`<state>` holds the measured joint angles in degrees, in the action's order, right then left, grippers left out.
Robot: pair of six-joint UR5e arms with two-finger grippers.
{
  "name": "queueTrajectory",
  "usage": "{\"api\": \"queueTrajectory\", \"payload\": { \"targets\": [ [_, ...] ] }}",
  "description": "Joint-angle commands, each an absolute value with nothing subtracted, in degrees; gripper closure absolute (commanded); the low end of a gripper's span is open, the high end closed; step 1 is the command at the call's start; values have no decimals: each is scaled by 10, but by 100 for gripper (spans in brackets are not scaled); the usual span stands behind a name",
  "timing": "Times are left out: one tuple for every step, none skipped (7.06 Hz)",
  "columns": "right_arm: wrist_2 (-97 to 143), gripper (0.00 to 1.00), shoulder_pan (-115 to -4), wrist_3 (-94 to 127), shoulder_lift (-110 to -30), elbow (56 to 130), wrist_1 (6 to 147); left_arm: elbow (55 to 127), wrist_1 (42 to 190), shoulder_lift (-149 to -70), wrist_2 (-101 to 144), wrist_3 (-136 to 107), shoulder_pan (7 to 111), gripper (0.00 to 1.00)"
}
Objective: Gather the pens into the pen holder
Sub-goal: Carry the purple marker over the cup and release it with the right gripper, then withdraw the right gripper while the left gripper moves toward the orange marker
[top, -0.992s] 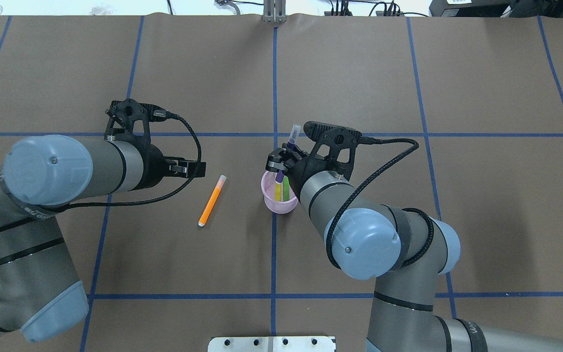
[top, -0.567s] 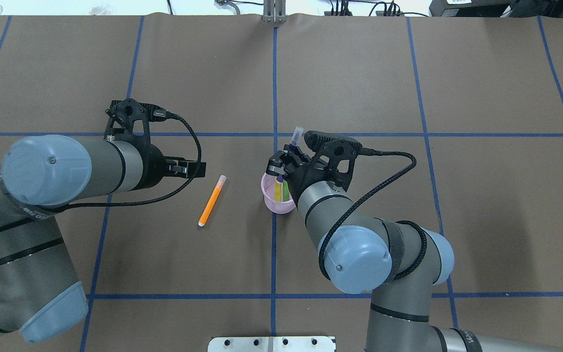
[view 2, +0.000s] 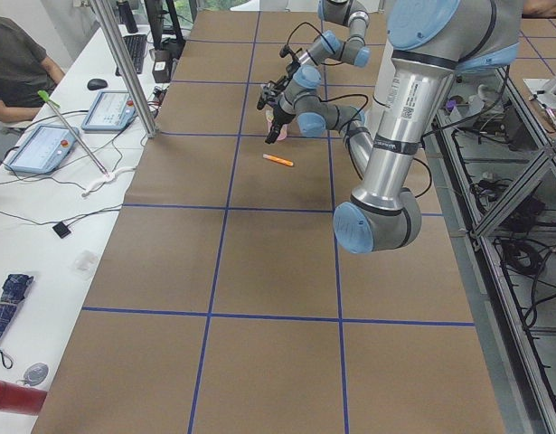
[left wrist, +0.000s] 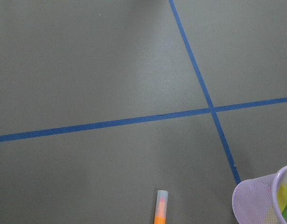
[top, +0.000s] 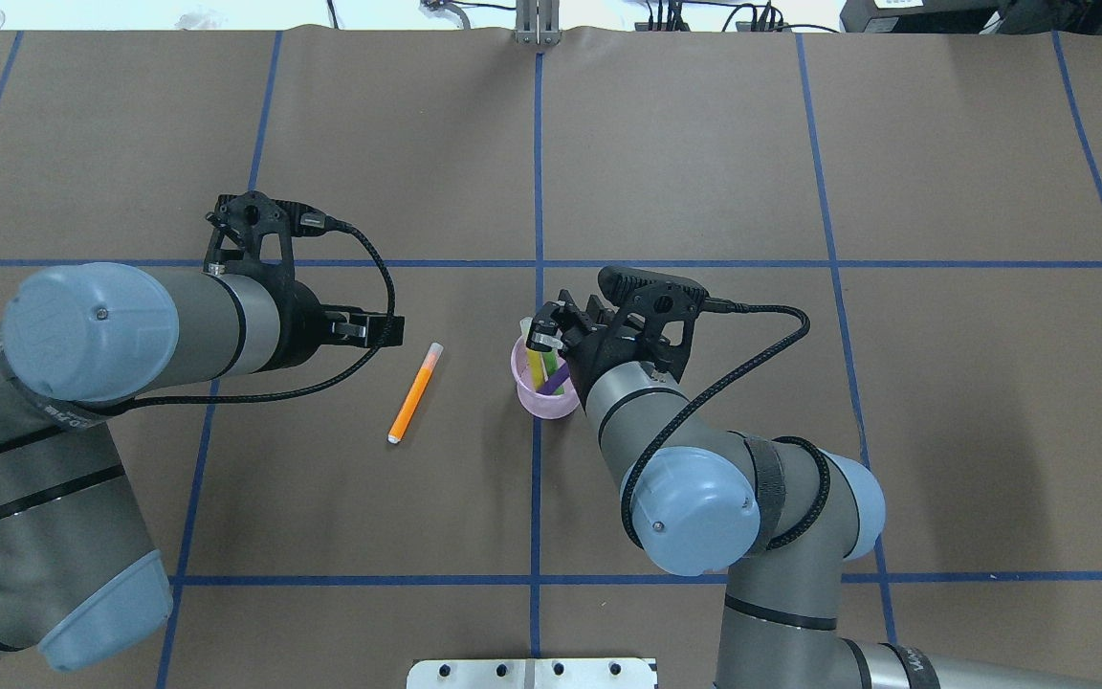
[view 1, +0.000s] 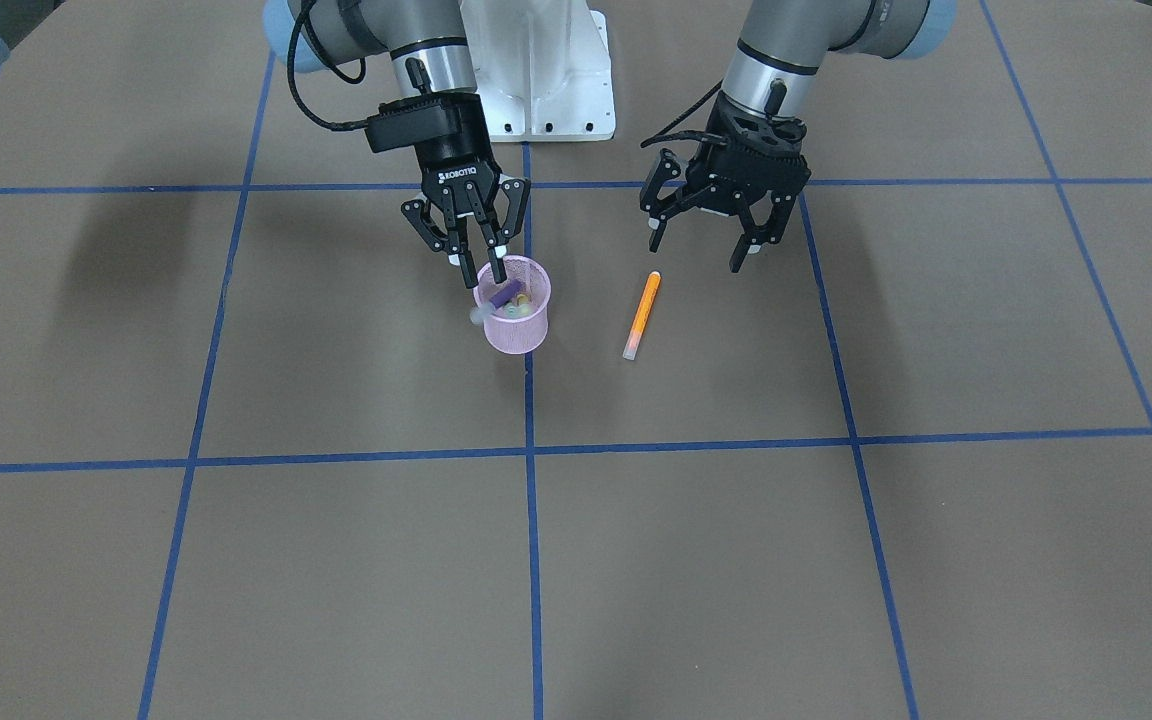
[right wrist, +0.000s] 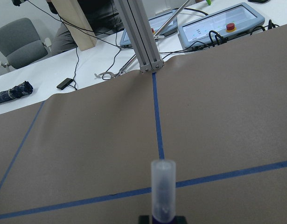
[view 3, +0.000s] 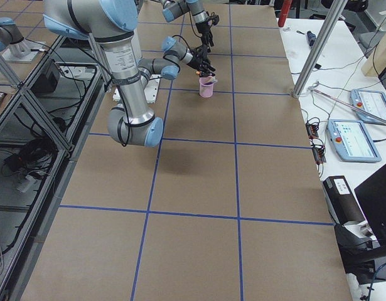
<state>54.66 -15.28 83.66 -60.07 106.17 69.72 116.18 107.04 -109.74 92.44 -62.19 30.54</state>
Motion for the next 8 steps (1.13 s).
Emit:
{"api": "queueTrajectory", "payload": {
  "targets": [
    [553,0,-155,836,-612,1074,697,1154,1070,-1099,924,-627,304,1],
    [593,0,-168,836,-640,1111,698,1131,1060,-1113,925,-626,301,1],
    [649,0,-200,833,-676,1140,697,1104,1033,-1138,928,-615,300,1],
    [731,0,-253,825,-702,1158,696,1077,974,-1169,966,-523,301,2],
    [827,0,-313,824,-724,1159,697,1064,883,-1209,975,-412,302,3],
    [925,0,-374,777,-752,1159,695,1043,869,-1223,976,-380,304,3],
    [999,0,-427,713,-772,1155,696,997,874,-1242,1000,-377,303,13],
    [1025,0,-445,685,-791,1151,696,952,877,-1265,1079,-373,308,8]
  ]
}}
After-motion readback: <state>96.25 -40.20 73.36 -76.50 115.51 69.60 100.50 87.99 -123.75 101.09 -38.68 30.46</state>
